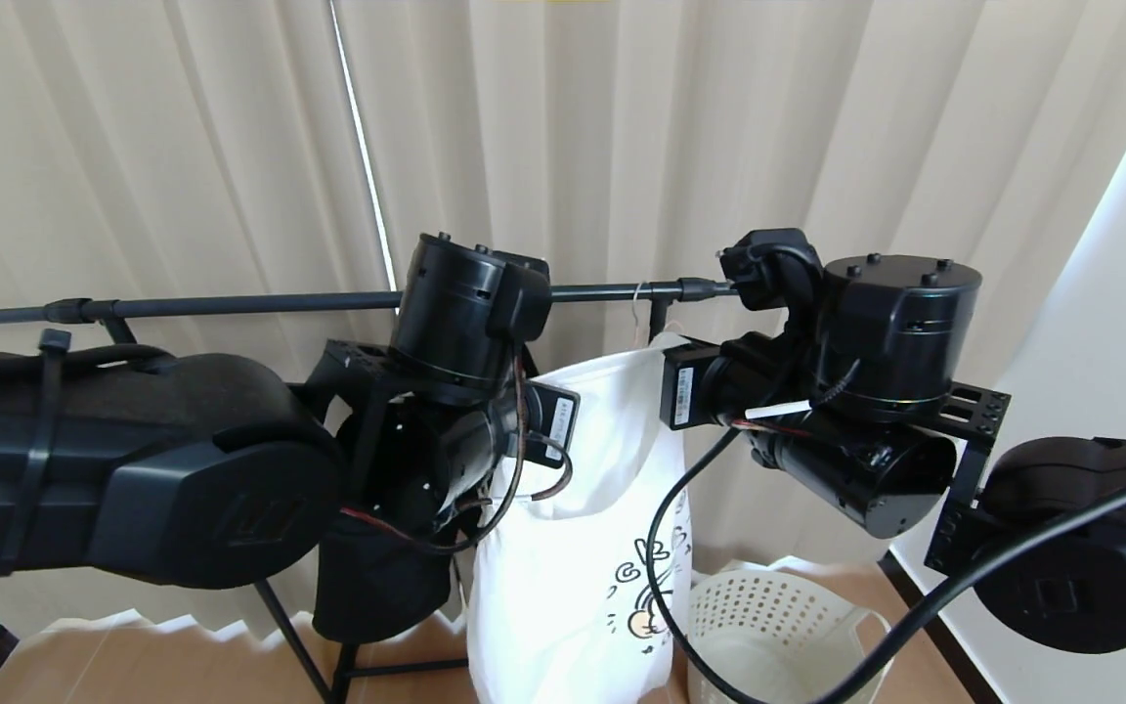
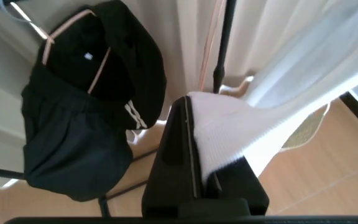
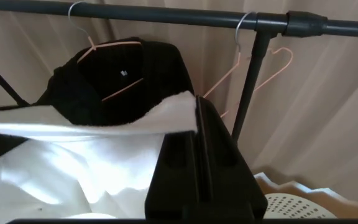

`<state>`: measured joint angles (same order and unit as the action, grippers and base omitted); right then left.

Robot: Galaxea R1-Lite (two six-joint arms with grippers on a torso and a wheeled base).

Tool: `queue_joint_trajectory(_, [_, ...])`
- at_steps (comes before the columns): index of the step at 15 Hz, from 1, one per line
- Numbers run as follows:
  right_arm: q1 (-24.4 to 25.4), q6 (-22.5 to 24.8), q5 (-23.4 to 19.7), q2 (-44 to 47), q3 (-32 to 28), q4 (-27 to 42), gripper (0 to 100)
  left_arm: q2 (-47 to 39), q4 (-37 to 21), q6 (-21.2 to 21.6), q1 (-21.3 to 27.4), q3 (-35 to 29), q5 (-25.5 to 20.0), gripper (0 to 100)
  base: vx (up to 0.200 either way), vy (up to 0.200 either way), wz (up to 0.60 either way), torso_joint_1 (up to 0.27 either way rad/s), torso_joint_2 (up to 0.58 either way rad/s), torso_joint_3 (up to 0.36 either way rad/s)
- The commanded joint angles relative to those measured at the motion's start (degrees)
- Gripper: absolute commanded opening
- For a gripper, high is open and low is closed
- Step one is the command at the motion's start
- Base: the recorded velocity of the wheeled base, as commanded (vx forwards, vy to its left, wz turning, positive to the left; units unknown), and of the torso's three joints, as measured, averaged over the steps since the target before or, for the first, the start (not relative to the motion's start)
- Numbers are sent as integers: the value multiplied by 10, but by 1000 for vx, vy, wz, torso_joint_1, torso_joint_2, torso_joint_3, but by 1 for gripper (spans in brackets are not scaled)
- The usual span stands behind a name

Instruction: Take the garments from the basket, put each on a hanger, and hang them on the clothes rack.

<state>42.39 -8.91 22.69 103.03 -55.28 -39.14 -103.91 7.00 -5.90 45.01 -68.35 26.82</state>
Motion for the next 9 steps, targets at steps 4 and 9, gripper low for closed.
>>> queue_joint_trajectory(4, [6, 0, 1, -15, 4, -1, 0, -30, 1, -10, 0, 17, -2, 0, 0, 0, 0, 0, 0, 0])
queue_joint_trajectory(9, [7, 0, 1, -22, 7, -1, 0, -59, 14, -31, 1, 30, 0, 100, 0, 0, 0, 0, 0, 0])
